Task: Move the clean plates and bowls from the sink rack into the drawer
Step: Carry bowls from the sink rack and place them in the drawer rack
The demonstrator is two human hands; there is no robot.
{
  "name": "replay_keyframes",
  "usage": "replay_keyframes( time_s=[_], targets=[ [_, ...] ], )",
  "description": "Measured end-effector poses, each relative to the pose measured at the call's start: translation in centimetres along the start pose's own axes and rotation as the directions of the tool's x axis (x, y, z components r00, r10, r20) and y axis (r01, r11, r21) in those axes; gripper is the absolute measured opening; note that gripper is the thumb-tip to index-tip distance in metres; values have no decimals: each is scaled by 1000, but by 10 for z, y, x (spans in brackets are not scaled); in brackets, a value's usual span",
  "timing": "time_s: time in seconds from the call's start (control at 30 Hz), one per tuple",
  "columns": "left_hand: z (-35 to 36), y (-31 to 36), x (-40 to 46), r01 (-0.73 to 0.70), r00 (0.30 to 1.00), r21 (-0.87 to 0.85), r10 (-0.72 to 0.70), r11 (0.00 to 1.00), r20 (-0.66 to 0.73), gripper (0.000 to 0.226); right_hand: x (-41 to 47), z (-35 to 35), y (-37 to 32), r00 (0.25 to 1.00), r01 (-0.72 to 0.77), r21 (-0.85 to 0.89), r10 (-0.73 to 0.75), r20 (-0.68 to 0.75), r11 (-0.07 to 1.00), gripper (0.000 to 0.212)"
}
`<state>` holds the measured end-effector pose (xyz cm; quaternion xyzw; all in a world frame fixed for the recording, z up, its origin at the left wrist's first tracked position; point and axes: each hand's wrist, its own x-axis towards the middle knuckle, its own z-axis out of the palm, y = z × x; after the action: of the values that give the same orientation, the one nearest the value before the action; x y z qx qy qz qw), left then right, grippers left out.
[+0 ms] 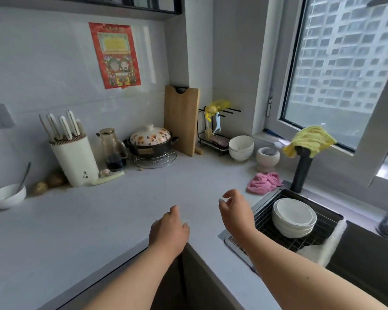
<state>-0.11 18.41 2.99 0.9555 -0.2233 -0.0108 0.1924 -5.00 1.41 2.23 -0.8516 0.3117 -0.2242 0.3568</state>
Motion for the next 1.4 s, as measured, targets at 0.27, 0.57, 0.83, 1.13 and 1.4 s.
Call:
replay_keyframes(
  time_s=[0.27,0.57,0.83,1.13,1.4],
  targets=[
    [35,43,43,-153,988,-8,153,988,15,48,29,-42,58,984,-147,-87,137,-118,985,25],
    [85,72,90,-369,905,115,327,922,273,81,63,-64,113,919,-365,-126,336,-207,922,24],
    [121,75,113,-426,833,142,326,893,446,86,80,-61,141,881,-452,-173,407,-241,875,31],
    [144,77,130,-495,730,139,324,858,602,87,99,-51,165,875,-479,-263,432,-219,837,38],
    [156,89,137,-562,637,139,319,815,702,77,111,-43,197,858,-444,-600,508,-72,665,50]
  ],
)
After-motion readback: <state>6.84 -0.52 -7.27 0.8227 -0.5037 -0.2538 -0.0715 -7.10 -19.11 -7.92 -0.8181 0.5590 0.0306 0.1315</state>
